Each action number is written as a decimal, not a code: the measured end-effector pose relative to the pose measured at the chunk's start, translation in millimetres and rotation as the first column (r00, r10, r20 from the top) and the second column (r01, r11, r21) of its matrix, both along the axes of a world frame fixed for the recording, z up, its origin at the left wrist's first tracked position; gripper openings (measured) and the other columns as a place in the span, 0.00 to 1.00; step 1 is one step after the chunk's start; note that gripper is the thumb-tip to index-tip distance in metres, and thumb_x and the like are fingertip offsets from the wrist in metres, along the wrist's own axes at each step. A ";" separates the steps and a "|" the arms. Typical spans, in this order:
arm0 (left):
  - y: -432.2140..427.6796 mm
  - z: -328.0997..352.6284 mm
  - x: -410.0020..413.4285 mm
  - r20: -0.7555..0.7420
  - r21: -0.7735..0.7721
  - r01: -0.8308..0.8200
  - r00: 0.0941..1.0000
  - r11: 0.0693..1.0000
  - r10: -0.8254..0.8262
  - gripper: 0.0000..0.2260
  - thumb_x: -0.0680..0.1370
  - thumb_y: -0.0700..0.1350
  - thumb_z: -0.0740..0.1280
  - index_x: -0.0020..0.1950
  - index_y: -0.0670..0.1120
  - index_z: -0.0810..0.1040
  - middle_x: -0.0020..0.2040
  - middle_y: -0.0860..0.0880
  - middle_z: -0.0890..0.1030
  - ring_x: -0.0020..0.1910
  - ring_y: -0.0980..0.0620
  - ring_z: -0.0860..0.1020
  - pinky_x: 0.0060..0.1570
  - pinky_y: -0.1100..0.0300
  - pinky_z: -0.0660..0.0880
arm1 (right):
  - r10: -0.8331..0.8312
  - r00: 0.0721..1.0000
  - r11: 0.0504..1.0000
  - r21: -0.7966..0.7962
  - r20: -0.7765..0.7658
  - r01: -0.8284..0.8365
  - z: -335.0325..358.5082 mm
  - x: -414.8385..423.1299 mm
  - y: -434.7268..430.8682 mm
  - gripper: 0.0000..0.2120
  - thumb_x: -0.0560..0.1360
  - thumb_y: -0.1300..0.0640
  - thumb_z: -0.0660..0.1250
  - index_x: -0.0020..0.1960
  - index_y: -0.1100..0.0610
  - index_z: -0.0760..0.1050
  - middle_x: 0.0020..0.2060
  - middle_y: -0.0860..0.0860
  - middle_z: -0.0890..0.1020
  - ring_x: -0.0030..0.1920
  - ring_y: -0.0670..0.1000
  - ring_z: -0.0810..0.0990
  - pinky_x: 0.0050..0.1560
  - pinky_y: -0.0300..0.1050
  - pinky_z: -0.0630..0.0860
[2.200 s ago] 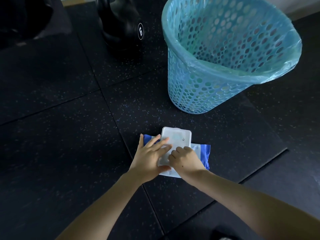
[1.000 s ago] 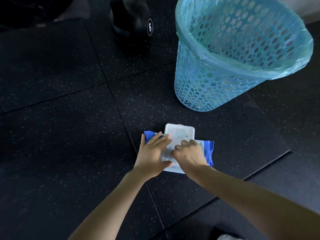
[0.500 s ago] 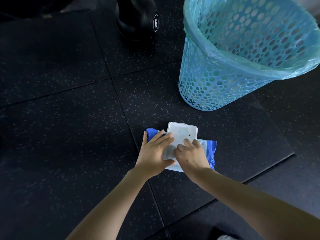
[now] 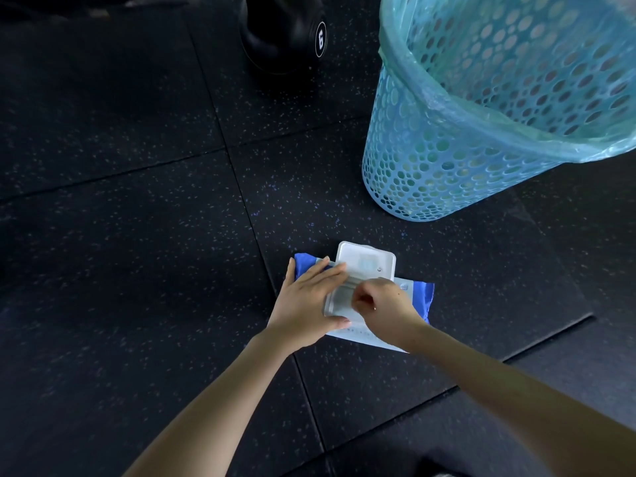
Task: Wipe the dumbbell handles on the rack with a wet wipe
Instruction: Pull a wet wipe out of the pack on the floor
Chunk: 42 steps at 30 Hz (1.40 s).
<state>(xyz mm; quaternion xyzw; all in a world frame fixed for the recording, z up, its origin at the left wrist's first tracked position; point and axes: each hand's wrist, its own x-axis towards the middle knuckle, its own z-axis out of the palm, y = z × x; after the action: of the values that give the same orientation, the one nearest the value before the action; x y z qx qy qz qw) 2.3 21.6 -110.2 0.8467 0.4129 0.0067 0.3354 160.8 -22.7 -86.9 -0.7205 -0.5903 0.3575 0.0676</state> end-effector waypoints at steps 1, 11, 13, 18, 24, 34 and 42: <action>0.6 0.2 -0.3 -0.008 -0.001 0.008 1.000 1.000 -0.008 0.34 0.73 0.58 0.67 0.76 0.56 0.57 0.76 0.63 0.53 0.75 0.63 0.44 0.72 0.51 0.30 | 0.000 0.999 1.000 -0.019 -0.033 0.000 0.6 1.8 0.8 0.10 0.74 0.66 0.60 0.37 0.57 0.74 0.36 0.48 0.76 0.39 0.48 0.72 0.36 0.37 0.65; 2.0 -2.0 -2.8 -0.003 0.002 0.030 1.000 1.000 -0.030 0.33 0.74 0.60 0.66 0.76 0.56 0.56 0.76 0.63 0.52 0.75 0.64 0.43 0.72 0.52 0.30 | -0.061 0.965 0.988 -0.154 -0.256 0.022 12.2 14.8 1.3 0.12 0.76 0.64 0.62 0.36 0.52 0.71 0.33 0.45 0.74 0.35 0.44 0.69 0.40 0.41 0.69; 1.1 -2.7 -1.8 -0.006 0.002 0.019 1.000 1.000 -0.019 0.34 0.74 0.60 0.66 0.76 0.56 0.56 0.76 0.63 0.52 0.75 0.65 0.43 0.72 0.52 0.29 | -0.084 0.974 0.996 -0.059 -0.212 0.073 10.1 10.2 -1.9 0.07 0.75 0.61 0.66 0.40 0.53 0.75 0.34 0.45 0.75 0.36 0.44 0.71 0.41 0.41 0.70; 1.0 -3.8 -2.1 0.015 0.013 0.010 1.000 1.000 -0.010 0.34 0.73 0.59 0.67 0.76 0.56 0.57 0.76 0.62 0.55 0.74 0.64 0.44 0.72 0.52 0.30 | -0.061 0.997 0.994 0.084 -0.042 0.064 7.9 -0.7 -2.9 0.09 0.73 0.57 0.71 0.41 0.63 0.80 0.37 0.54 0.80 0.40 0.52 0.74 0.41 0.43 0.68; 1.4 -4.1 -3.0 -0.006 0.023 0.019 1.000 1.000 -0.019 0.34 0.73 0.60 0.66 0.76 0.55 0.58 0.76 0.62 0.54 0.75 0.64 0.44 0.71 0.53 0.29 | 0.093 0.942 0.986 0.101 0.322 -0.132 10.6 -15.8 -2.5 0.08 0.78 0.59 0.59 0.47 0.61 0.75 0.46 0.54 0.78 0.51 0.53 0.71 0.48 0.41 0.65; 1.7 -4.8 -4.9 0.010 0.014 0.020 1.000 1.000 -0.020 0.33 0.74 0.59 0.67 0.75 0.56 0.58 0.76 0.63 0.54 0.75 0.64 0.45 0.72 0.52 0.30 | -0.185 0.969 0.974 -0.159 -0.161 0.160 22.5 20.4 -17.7 0.13 0.79 0.59 0.60 0.39 0.66 0.71 0.31 0.51 0.70 0.31 0.45 0.64 0.33 0.39 0.63; 1.8 -5.1 -4.8 0.035 -0.005 -0.009 0.999 1.000 0.009 0.34 0.72 0.58 0.68 0.75 0.56 0.59 0.75 0.63 0.56 0.75 0.64 0.46 0.72 0.53 0.30 | -0.419 0.769 0.904 -0.139 -0.483 0.405 29.7 25.8 -30.2 0.08 0.79 0.62 0.60 0.42 0.62 0.71 0.39 0.54 0.72 0.41 0.50 0.68 0.44 0.46 0.68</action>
<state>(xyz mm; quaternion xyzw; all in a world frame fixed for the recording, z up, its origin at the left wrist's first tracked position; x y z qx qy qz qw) -2.4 23.4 -115.3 0.8438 0.4108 0.0221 0.3447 186.6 -52.9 -57.2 -0.7148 -0.3751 0.5164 0.2856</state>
